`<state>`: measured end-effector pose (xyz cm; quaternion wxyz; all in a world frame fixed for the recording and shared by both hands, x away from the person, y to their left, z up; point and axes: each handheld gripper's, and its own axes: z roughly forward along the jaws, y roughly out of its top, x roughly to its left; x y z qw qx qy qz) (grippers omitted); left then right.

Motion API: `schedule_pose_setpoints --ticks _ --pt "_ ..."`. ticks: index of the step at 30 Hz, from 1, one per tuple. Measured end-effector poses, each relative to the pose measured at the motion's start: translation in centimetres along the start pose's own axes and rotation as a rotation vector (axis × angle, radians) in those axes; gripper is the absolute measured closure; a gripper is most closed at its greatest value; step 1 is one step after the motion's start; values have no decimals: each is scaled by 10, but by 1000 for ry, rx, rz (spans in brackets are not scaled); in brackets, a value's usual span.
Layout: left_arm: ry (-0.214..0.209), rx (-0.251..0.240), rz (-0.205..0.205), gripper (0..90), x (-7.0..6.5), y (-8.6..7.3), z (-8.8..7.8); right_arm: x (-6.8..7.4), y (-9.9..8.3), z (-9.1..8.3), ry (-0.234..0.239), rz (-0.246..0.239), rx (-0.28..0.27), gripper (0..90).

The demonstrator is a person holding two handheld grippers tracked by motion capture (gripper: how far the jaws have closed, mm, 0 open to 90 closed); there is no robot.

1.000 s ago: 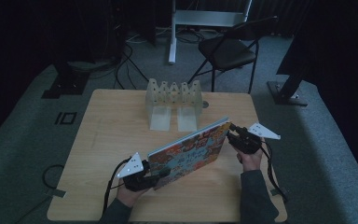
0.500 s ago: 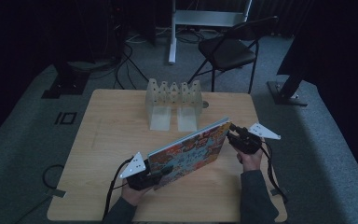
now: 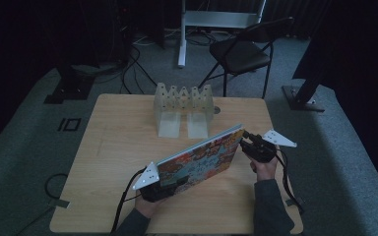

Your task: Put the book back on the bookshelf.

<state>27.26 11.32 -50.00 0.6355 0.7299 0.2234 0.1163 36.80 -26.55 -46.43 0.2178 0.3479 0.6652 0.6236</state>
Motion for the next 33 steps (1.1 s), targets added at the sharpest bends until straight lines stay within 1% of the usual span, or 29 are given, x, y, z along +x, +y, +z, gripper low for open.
schedule_pose_setpoints --ticks 5,12,15,17,22,25,27,29,33 --pt "0 -14 -3 631 0 -1 1 0 0 0 1 2 -1 634" --pt "-11 -13 5 693 1 -2 1 -1 -2 0 1 0 12 615" --pt "-12 -13 13 694 0 -2 1 -3 -5 -2 -1 1 19 608" --pt "-12 -14 11 681 0 -2 2 -4 -6 -4 -7 7 24 606" --pt "-11 -25 -1 679 2 -3 3 -10 -11 -11 -36 18 54 604" --pt "-10 -31 -9 681 3 -3 3 -14 -14 -14 -67 22 87 602" --pt "-13 -32 -12 711 3 -3 3 -17 -16 -15 -88 30 113 602" --pt "-7 -32 -4 735 2 -4 3 -20 -19 -15 -119 43 144 602" --pt "3 -34 17 756 0 -4 3 -24 -26 -18 -131 63 168 598"
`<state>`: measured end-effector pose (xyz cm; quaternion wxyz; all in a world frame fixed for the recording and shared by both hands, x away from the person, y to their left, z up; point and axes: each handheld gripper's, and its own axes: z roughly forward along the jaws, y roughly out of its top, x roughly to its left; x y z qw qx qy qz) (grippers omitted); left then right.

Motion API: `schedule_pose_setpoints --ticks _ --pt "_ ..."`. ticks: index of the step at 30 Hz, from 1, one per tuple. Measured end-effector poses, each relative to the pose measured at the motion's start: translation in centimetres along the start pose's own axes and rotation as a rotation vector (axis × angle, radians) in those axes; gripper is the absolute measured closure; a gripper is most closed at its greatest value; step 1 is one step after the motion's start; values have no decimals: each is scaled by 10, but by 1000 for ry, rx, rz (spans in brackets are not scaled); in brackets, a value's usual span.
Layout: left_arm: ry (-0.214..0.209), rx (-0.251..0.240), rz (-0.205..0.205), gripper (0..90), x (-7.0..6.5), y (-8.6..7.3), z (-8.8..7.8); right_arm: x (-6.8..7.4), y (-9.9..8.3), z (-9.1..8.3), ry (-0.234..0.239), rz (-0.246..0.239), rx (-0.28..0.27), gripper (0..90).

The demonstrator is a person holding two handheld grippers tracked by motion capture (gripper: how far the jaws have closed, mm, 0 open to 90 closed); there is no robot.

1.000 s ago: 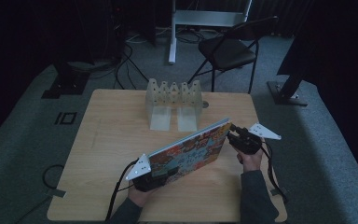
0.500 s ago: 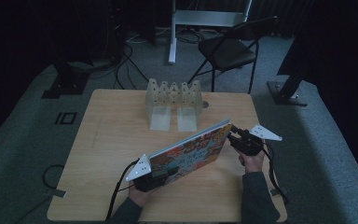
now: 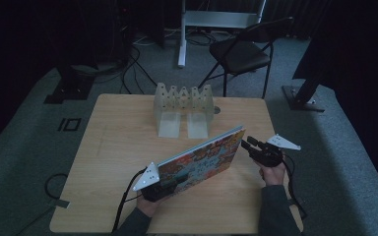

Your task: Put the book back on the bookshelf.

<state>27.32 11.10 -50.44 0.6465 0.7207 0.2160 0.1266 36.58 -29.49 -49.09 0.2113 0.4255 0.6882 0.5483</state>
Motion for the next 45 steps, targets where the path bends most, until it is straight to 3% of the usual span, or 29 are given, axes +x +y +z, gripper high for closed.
schedule_pose_setpoints --ticks 11,17,28,34,37,40,45 --pt "23 -5 29 790 -2 -1 0 -3 -14 0 -51 -19 95 578" --pt "16 -10 35 786 -2 -1 0 -4 -22 0 -83 -39 148 546" --pt "-3 -36 19 770 -2 -5 1 -7 -33 -4 -105 -53 200 521" --pt "-11 -37 14 760 0 -7 1 -5 -39 -2 -123 -86 261 490" --pt "-14 -34 15 757 0 -8 1 -6 -42 0 -120 -79 274 484" --pt "-35 -44 -12 743 1 -11 1 -8 -44 0 -128 -76 288 483" --pt "-35 -44 -1 739 0 -12 1 -11 -47 0 -141 -68 292 460"
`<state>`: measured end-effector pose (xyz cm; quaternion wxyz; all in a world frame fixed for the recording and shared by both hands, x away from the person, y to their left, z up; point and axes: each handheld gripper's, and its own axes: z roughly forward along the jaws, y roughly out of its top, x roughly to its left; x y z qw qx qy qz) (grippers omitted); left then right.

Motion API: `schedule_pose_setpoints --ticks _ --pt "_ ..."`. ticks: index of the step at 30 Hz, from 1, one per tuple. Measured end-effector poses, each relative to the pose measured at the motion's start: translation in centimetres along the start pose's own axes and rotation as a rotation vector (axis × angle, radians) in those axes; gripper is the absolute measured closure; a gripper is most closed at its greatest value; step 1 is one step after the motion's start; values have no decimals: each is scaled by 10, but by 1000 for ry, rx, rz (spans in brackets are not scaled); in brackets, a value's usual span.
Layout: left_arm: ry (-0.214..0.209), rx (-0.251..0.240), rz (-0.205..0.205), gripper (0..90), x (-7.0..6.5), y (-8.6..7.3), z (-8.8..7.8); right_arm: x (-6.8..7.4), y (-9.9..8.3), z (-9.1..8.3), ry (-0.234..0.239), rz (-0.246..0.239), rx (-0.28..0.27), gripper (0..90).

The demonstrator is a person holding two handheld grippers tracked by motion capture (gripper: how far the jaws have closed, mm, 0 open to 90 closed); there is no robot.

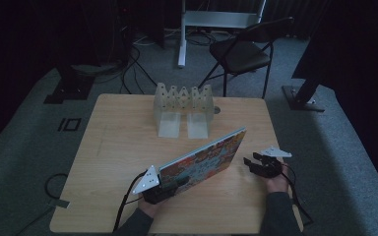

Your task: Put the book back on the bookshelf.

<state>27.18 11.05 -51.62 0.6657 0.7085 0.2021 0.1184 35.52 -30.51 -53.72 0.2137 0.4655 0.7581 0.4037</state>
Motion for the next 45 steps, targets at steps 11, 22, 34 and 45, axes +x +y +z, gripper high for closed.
schedule_pose_setpoints --ticks 11,22,34,45 --pt "17 18 -11 747 2 -7 2 -2 -3 4 3 11 29 441" --pt "46 40 -8 777 0 -4 3 -5 -8 7 15 33 44 442" --pt "94 40 -42 810 2 -2 2 -6 -8 8 20 38 63 424" --pt "78 54 27 812 -5 12 3 -4 -7 9 27 28 76 424"
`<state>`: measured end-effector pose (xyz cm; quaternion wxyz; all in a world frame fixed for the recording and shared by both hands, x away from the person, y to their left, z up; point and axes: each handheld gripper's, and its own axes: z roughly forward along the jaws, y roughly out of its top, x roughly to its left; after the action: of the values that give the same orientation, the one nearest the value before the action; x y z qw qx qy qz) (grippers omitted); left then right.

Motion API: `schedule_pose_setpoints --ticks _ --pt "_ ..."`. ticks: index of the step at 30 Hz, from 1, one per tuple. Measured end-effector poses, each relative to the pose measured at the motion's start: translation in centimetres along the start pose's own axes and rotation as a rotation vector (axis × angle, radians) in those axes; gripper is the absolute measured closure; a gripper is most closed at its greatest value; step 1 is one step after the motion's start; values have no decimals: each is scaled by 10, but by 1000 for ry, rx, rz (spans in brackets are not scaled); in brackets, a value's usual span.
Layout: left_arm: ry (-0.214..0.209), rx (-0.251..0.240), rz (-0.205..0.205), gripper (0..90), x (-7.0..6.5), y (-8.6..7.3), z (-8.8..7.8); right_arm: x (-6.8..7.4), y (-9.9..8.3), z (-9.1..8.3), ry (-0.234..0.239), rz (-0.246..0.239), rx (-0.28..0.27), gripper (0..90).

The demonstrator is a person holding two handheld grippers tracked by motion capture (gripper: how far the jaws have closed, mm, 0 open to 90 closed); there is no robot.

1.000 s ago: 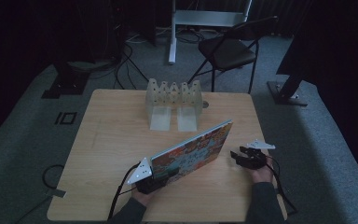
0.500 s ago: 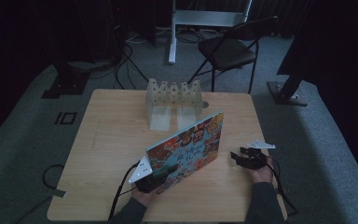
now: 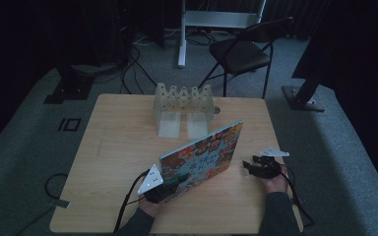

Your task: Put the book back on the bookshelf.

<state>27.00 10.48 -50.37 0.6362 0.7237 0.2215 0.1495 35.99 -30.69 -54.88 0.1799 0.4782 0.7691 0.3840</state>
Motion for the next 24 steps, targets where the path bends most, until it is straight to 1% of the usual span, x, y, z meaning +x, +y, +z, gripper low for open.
schedule_pose_setpoints --ticks 2,5,13,24 --pt "-8 -5 -13 813 1 1 -1 0 0 0 1 0 0 424" --pt "-11 -3 -14 813 1 3 -2 0 0 0 3 0 -1 424" --pt "-1 5 7 813 0 8 -4 0 0 0 4 0 0 417" --pt "19 12 14 814 2 12 -9 -1 0 0 19 -1 2 379"
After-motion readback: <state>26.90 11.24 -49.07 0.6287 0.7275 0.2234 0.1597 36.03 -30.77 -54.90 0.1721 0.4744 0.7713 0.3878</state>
